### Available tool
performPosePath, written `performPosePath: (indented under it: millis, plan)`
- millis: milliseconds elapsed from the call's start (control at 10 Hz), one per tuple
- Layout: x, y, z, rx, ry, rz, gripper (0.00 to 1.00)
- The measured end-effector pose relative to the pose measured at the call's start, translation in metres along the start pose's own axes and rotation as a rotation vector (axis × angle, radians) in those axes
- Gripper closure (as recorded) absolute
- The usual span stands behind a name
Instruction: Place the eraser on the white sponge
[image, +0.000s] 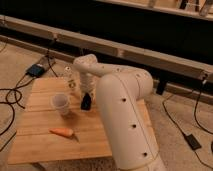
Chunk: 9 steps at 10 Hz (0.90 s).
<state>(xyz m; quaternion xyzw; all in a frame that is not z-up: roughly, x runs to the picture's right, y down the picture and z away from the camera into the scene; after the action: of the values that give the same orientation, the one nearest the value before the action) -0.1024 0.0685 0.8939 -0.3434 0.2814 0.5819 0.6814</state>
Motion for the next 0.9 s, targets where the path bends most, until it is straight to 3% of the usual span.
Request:
performPosePath:
  millis: [400, 600, 900]
  plan:
    - [0.034, -0.019, -0.027, 0.074, -0.013, -0.077, 1.0]
    - [0.053, -0.029, -0.035, 0.103, -0.047, -0.114, 1.0]
    - [0.081, -0.051, -0.037, 0.135, -0.063, -0.104, 1.0]
